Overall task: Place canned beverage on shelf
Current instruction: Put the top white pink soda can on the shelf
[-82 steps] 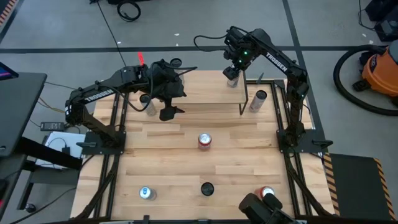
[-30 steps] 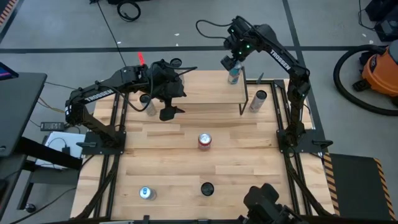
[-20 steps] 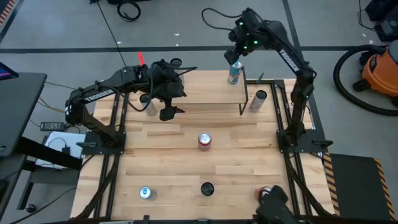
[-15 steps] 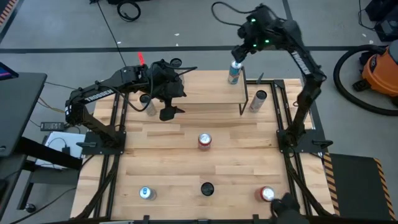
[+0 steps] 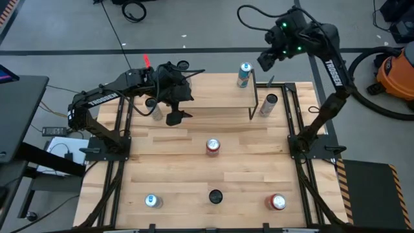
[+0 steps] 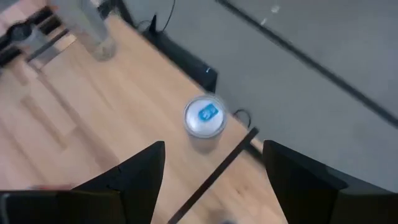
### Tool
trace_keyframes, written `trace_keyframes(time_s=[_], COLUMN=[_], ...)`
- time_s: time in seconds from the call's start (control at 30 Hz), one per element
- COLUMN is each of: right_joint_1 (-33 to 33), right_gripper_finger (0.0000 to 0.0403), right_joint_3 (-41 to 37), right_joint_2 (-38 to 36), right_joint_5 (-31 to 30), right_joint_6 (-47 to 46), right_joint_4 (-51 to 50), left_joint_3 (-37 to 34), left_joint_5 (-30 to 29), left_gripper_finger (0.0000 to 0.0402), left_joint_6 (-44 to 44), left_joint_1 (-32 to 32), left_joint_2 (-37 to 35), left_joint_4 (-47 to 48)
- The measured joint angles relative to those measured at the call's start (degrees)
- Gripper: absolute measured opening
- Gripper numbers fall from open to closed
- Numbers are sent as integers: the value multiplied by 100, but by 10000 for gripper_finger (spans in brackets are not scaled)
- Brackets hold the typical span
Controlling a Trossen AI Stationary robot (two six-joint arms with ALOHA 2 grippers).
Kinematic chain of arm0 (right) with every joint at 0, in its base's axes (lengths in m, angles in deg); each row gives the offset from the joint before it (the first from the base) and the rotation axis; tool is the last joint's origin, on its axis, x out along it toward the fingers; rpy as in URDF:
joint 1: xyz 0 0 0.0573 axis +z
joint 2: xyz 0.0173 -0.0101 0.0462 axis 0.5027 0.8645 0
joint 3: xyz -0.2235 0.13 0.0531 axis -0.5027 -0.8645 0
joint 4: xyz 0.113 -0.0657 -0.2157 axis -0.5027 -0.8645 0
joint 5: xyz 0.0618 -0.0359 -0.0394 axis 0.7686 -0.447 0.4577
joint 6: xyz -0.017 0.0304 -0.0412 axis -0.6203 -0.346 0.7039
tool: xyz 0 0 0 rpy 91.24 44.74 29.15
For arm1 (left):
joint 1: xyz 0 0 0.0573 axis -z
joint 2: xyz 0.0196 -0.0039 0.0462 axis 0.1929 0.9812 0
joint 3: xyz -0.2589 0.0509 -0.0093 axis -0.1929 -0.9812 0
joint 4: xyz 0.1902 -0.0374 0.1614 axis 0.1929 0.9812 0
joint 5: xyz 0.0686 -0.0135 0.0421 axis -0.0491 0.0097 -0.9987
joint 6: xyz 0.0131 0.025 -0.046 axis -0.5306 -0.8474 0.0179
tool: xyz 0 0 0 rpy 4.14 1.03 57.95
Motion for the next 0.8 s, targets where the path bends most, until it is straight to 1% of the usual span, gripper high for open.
trace_keyframes(time_s=[0.33,0.4,0.6,0.8], right_joint_1=[37,124,578,958], right_gripper_finger=[279,279,279,279], right_joint_3=[-52,-191,-1067,-2250], right_joint_2=[-265,-326,-728,-1327], right_joint_5=[8,-26,-72,-946], right_joint_6=[-985,-1188,-1591,-2076], right_joint_4=[-37,-38,-43,-41], left_joint_3=[0,0,1,0], left_joint_5=[0,0,0,0], left_gripper_finger=[353,353,353,353], left_joint_6=[51,48,29,3], left_joint_1=[-1,0,-2,1], left_joint_2=[0,0,0,0], left_joint_4=[0,2,7,9])
